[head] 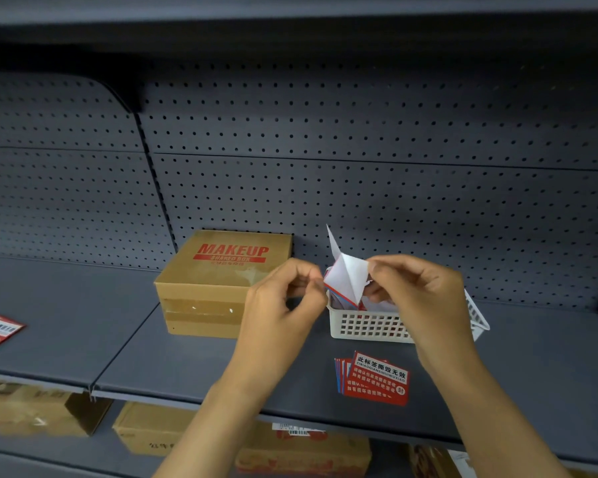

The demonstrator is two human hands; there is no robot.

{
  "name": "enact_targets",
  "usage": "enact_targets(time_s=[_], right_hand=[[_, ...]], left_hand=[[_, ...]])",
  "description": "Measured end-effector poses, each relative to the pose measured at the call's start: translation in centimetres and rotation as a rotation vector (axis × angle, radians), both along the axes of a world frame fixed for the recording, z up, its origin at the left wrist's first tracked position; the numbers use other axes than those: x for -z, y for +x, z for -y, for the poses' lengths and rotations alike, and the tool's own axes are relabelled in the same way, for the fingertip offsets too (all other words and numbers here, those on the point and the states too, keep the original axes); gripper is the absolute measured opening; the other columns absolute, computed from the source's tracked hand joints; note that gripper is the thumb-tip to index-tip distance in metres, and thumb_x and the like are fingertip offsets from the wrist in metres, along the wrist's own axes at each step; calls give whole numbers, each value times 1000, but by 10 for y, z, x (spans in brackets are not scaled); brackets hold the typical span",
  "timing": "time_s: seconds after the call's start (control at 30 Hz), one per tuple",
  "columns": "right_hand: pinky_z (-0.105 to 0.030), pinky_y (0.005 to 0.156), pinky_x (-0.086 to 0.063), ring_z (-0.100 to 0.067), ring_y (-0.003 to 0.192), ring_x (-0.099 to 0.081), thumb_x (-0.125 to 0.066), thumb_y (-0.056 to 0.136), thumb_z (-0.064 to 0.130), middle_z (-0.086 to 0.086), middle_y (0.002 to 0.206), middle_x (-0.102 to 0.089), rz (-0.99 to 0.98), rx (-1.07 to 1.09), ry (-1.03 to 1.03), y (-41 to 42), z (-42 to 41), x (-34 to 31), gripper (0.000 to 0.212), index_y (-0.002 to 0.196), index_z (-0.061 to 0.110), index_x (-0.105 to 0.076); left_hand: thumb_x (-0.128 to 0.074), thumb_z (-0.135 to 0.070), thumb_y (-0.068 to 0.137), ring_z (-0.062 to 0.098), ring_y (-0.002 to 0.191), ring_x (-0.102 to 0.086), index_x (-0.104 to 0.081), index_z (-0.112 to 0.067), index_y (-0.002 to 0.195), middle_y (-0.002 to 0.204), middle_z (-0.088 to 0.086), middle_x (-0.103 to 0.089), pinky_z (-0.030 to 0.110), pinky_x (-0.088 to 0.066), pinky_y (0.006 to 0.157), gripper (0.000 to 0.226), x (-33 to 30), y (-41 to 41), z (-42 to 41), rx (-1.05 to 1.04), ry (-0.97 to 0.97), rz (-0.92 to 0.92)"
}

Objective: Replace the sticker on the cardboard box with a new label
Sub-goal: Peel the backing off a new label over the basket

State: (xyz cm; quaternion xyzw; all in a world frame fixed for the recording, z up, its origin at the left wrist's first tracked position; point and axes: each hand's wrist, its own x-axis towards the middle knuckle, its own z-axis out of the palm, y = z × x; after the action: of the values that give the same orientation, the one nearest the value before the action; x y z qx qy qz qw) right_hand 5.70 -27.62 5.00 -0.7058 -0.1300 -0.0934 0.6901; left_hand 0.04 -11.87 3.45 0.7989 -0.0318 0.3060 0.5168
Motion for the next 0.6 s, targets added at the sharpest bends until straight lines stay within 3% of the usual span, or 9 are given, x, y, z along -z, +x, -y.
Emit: enact_targets(time_s=[0.07,0.2,0.33,0.43,0.6], right_hand=[[-31,68,-58,-11,57,-69,-69,85,9,-2,64,-76,-45,18,31,4,3,-1,26,71,27,-80],[-32,69,-58,-11,63,-72,-65,89,5,2,70,-79,-91,71,81,11,17,-6,26,75,23,-79],[-31,70,-61,-13,69,-74,-65,89,7,2,74,-80,-112,137,86,20,33,-9,25,74,22,-79],[-26,65,-59,-9,64,-72,-65,89,7,2,72,-79,-110,181,98,25,47,-10,22,78,19,-79],[-17,58,-56,-9,63,-67,-63,89,6,1,70,-78,-103,260,131,35,74,-10,19,81,14,-79]], left_hand=[[-58,-17,89,-1,56,-47,-59,-21,75,60,-20,-56,11,-34,56,15,0,2,-1,8,-64,-14],[-51,-40,77,3,61,-43,-60,-23,75,63,-12,-56,22,-35,57,19,4,10,-6,9,-131,-71],[-58,-20,86,-1,67,-55,-61,-23,72,77,-4,-67,14,-39,62,15,3,23,-13,-20,-42,-123],[-59,-4,87,2,84,-60,-65,-13,75,88,-5,-65,6,-39,71,16,3,39,-22,-34,83,-143],[-61,-7,86,6,89,-58,-65,-18,71,92,-4,-64,7,-38,75,19,6,63,-25,-59,218,-178]])
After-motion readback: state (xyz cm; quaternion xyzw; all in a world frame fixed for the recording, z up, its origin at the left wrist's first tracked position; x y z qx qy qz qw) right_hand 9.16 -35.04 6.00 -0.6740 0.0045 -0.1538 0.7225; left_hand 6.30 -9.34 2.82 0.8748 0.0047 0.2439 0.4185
